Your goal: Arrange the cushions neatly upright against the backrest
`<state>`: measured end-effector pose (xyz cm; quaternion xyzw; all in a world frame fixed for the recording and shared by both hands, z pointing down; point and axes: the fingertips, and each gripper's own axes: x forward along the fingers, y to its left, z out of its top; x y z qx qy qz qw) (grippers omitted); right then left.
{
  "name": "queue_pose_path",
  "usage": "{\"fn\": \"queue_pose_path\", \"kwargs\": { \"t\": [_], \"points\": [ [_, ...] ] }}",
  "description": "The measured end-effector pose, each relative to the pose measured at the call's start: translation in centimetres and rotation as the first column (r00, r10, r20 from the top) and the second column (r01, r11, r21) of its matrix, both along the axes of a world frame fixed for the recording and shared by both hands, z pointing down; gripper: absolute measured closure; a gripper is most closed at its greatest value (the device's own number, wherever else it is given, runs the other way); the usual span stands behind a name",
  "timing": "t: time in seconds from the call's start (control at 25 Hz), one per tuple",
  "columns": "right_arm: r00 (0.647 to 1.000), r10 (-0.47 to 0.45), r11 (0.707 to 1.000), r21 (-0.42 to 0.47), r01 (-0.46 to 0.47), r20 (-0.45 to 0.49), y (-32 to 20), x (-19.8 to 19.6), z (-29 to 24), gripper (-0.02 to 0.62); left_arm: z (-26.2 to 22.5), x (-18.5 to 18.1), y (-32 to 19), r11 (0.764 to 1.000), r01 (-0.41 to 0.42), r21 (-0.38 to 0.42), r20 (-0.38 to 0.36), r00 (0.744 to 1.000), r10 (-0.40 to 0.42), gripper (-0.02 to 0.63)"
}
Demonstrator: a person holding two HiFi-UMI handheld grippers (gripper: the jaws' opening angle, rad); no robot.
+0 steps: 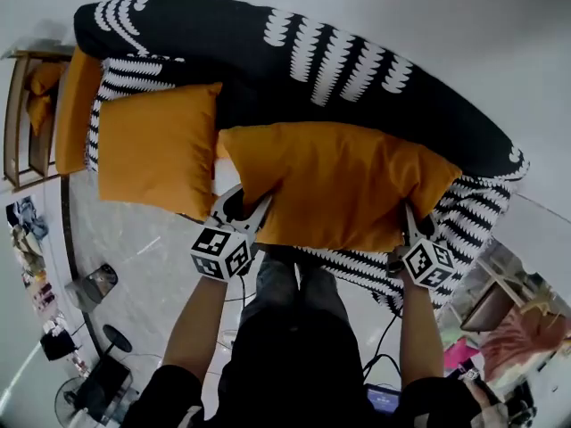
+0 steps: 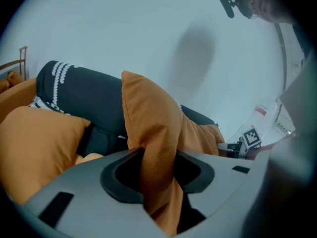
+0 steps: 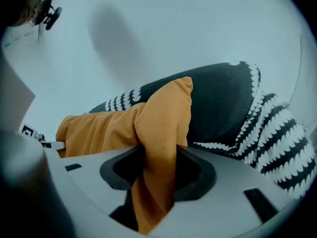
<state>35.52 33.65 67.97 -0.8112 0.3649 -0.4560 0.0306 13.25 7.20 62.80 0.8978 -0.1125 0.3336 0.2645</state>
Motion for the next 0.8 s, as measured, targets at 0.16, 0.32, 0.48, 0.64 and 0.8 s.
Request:
{"fn": "queue_pose_path", "kwargs": {
  "t": [0.16,0.32,0.48,0.64,0.8],
  "points": [
    [0.99,0.119,0.993,0.02,-0.117,-0.079,3.9,3.5,-2.8,0.393,-1.1,6.9,1.7,0.996,-0.088,0.01,-0.035,0.995,0.088,0.431],
    [0.971,0.19,0.981,0.07,-0.182,-0.146,6.7,7.5,-5.0,0.387,-2.7,12.7,3.3,0.988,-0.147,0.037,-0.081,0.985,0.149,0.431],
    [0.946,0.25,0.966,0.127,-0.227,-0.207,7.8,10.4,-7.2,0.382,-4.9,17.3,3.4,0.973,-0.209,0.101,-0.148,0.964,0.222,0.43],
    [0.925,0.262,0.96,0.177,-0.219,-0.277,8.2,12.5,-9.1,0.375,-5.8,19.7,3.1,0.964,-0.229,0.138,-0.207,0.945,0.254,0.422],
    [0.911,0.252,0.959,0.21,-0.19,-0.325,7.8,14.2,-8.8,0.367,-4.1,21.1,2.5,0.965,-0.22,0.14,-0.203,0.948,0.246,0.419]
  ]
}}
